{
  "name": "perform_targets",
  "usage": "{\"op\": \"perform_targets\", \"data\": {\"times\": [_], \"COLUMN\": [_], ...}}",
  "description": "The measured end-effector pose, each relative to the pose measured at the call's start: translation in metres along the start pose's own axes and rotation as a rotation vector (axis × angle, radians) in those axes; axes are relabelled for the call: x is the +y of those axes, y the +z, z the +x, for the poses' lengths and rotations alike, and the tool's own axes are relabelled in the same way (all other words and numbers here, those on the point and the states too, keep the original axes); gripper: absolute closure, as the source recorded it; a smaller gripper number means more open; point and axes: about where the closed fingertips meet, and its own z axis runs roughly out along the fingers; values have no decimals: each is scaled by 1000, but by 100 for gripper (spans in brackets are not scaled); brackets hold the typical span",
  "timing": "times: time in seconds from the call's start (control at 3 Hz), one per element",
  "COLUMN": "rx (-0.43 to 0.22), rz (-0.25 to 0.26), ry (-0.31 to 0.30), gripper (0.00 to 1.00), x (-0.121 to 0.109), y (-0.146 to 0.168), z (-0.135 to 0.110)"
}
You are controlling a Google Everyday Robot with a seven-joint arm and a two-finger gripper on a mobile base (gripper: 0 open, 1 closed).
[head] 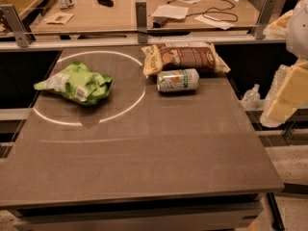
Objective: Place 7up can upright
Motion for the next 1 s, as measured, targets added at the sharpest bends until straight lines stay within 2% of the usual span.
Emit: {"op": "perform_targets", "data": {"times": [0.67,1.0], "rx": [-11,-47], "rz": [-2,-38], "ry": [0,-16], "gripper": [0,0], "x": [-5,-13], "y": [1,24], "z": [-2,-3]}}
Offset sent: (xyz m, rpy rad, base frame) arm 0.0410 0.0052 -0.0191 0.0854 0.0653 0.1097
